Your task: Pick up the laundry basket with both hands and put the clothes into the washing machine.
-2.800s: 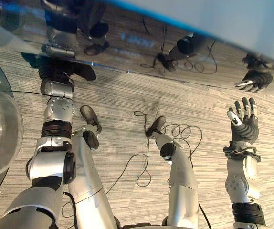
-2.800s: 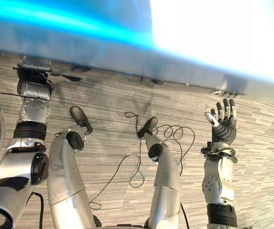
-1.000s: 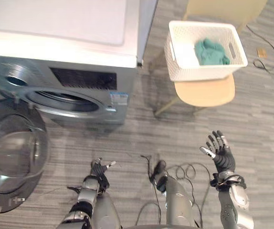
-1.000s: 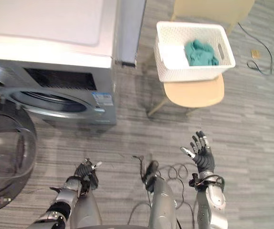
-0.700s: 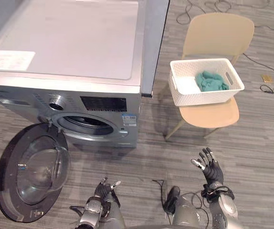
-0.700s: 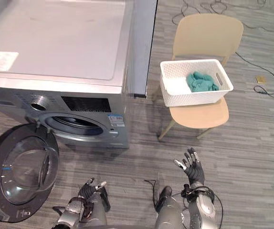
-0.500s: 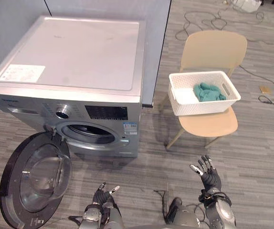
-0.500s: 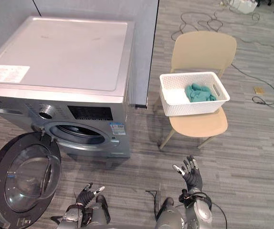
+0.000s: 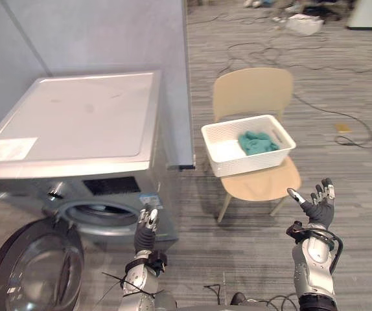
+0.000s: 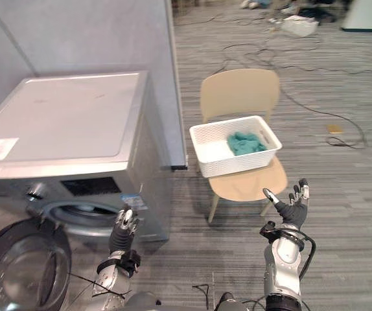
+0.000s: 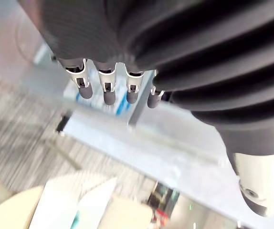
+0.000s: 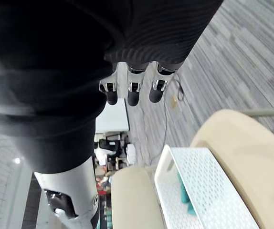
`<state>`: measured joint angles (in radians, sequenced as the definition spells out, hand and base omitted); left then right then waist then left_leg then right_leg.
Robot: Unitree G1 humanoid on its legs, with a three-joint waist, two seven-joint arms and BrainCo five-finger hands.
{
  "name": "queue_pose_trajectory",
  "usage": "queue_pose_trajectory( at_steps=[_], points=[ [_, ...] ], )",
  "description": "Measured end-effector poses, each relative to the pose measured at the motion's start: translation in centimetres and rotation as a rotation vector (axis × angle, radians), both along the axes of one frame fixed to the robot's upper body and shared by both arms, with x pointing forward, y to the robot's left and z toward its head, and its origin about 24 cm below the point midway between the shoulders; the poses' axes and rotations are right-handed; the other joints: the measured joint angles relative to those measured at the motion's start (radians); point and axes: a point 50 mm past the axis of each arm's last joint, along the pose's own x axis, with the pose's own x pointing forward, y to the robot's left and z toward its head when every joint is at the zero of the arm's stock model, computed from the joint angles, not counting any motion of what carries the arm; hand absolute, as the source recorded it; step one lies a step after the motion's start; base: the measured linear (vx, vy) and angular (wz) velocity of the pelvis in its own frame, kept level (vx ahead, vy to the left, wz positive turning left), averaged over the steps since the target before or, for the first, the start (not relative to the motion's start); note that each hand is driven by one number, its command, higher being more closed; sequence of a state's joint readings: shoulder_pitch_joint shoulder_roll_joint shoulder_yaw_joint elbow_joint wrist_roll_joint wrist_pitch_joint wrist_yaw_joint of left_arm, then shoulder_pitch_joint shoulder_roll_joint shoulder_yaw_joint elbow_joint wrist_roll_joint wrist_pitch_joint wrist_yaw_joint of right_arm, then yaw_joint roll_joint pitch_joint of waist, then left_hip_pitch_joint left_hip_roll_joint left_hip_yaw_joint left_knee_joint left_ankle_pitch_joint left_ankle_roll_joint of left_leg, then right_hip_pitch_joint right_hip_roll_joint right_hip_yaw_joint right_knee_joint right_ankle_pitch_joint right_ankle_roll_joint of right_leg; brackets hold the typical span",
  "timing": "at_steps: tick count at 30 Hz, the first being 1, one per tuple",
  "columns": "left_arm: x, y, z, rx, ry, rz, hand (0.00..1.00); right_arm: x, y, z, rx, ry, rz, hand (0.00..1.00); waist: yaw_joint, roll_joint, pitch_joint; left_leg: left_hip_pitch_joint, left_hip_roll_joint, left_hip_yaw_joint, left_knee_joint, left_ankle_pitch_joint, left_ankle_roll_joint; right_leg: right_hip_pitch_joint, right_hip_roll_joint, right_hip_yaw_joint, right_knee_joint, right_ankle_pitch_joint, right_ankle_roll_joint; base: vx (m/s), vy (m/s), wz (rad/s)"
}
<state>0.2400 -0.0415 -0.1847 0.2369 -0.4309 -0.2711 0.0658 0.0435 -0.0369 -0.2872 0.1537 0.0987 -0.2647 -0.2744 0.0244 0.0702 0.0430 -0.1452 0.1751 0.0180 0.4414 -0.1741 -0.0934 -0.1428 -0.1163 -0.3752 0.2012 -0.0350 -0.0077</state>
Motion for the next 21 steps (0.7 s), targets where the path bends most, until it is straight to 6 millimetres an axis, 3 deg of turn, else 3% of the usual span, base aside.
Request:
queue_pose_trajectory(
  at_steps=[3, 4, 6, 9, 11, 12, 13, 14, 15, 16, 17, 18, 19, 21],
  points=[
    [0.6, -0.9, 0.5, 0.009, -0.031, -0.082, 0.00, 0.6, 1.8, 2.5, -0.117, -0.070, 0.046, 0.00, -0.013, -0.011, 0.009, 0.043, 0.005, 0.064, -0.061, -0.011, -0.014, -0.045, 0.010, 0.075, 0.003, 0.023, 0.000, -0.05, 0.059, -0.89],
    [1.1, -1.0, 0.8, 0.029, -0.055, -0.123, 0.00, 1.2, 2.8, 3.5, -0.187, -0.097, 0.078, 0.00, -0.010, -0.026, 0.019, 0.061, 0.020, 0.111, -0.065, -0.024, -0.020, -0.071, 0.011, 0.120, 0.033, 0.024, 0.000, -0.08, 0.067, -0.85],
    [1.5, -1.0, 0.9, 0.040, -0.057, -0.145, 0.00, 1.5, 3.8, 4.2, -0.232, -0.112, 0.112, 0.00, -0.016, -0.023, 0.020, 0.086, 0.036, 0.138, -0.085, -0.054, -0.018, -0.084, 0.013, 0.105, 0.051, 0.019, 0.002, -0.09, 0.058, -0.40],
    [2.9, -0.7, 1.8, 0.071, -0.109, -0.174, 0.00, 2.1, 4.6, 4.7, -0.317, -0.090, 0.158, 0.00, -0.039, -0.044, 0.033, 0.091, 0.021, 0.119, -0.136, -0.061, -0.024, -0.144, -0.026, 0.078, 0.159, -0.030, -0.005, -0.12, 0.010, 0.37],
    [2.6, 0.1, 1.5, 0.069, -0.091, -0.145, 0.00, 2.7, 5.2, 5.4, -0.365, -0.103, 0.195, 0.00, -0.032, -0.040, 0.033, 0.092, 0.028, 0.119, -0.134, -0.061, -0.024, -0.142, -0.017, 0.086, 0.158, -0.031, -0.002, -0.11, -0.072, -0.09],
    [2.4, 0.6, 1.3, 0.072, -0.080, -0.131, 0.00, 3.2, 5.0, 6.1, -0.419, -0.109, 0.211, 0.00, -0.022, -0.020, 0.026, 0.090, 0.055, 0.125, -0.164, -0.062, -0.026, -0.148, -0.006, 0.070, 0.168, -0.065, 0.027, -0.11, -0.100, -0.11],
    [2.4, 0.5, 1.4, 0.070, -0.082, -0.129, 0.00, 3.3, 4.9, 6.2, -0.433, -0.110, 0.212, 0.00, -0.018, -0.017, 0.026, 0.091, 0.057, 0.125, -0.171, -0.064, -0.031, -0.162, -0.015, 0.070, 0.201, -0.075, 0.015, -0.13, -0.134, 0.05],
    [2.5, 0.6, 1.4, 0.074, -0.079, -0.130, 0.00, 3.4, 4.6, 6.7, -0.483, -0.106, 0.209, 0.00, -0.010, -0.037, 0.023, 0.086, 0.046, 0.133, -0.185, -0.059, -0.040, -0.208, -0.082, 0.086, 0.350, -0.121, -0.005, -0.06, -0.105, 0.07],
    [1.9, 0.9, 0.9, 0.075, -0.051, -0.122, 0.00, 3.8, 4.7, 6.8, -0.507, -0.092, 0.229, 0.00, -0.003, -0.053, 0.014, 0.097, 0.047, 0.144, -0.186, -0.060, -0.057, -0.196, -0.142, 0.081, 0.405, -0.151, 0.058, -0.04, -0.210, 0.02],
    [1.5, 1.2, 0.6, 0.078, -0.035, -0.110, 0.00, 4.2, 5.1, 6.9, -0.517, -0.092, 0.242, 0.00, 0.000, -0.062, 0.008, 0.105, 0.051, 0.151, -0.188, -0.061, -0.066, -0.179, -0.157, 0.078, 0.397, -0.164, 0.090, 0.06, -0.329, -0.39],
    [0.7, 2.0, -0.1, 0.083, 0.000, -0.079, 0.00, 5.2, 6.2, 7.3, -0.533, -0.102, 0.282, 0.00, 0.017, -0.073, -0.005, 0.116, 0.085, 0.172, -0.184, -0.071, -0.098, -0.163, -0.160, 0.077, 0.367, -0.202, 0.126, 0.10, -0.467, -0.69],
    [0.1, 2.6, -0.5, 0.083, 0.027, -0.048, 0.00, 6.1, 7.3, 7.9, -0.544, -0.122, 0.326, 0.00, 0.023, -0.048, -0.013, 0.120, 0.163, 0.186, -0.178, -0.066, -0.110, -0.164, -0.076, 0.065, 0.350, -0.222, 0.108, 0.11, -0.427, -0.70],
    [0.0, 2.9, -0.6, 0.085, 0.033, -0.036, 0.00, 6.4, 7.8, 8.2, -0.551, -0.131, 0.344, 0.00, 0.024, -0.046, -0.015, 0.112, 0.185, 0.178, -0.166, -0.053, -0.102, -0.166, -0.041, 0.061, 0.339, -0.240, 0.097, 0.12, -0.406, -0.56],
    [-0.3, 3.5, -0.9, 0.072, 0.059, 0.010, 0.00, 7.1, 8.6, 8.9, -0.583, -0.142, 0.371, 0.00, 0.030, -0.067, -0.021, -0.004, 0.249, 0.154, -0.001, 0.013, 0.036, -0.170, 0.020, 0.049, 0.315, -0.250, 0.050, 0.14, -0.385, -0.23]
  ],
)
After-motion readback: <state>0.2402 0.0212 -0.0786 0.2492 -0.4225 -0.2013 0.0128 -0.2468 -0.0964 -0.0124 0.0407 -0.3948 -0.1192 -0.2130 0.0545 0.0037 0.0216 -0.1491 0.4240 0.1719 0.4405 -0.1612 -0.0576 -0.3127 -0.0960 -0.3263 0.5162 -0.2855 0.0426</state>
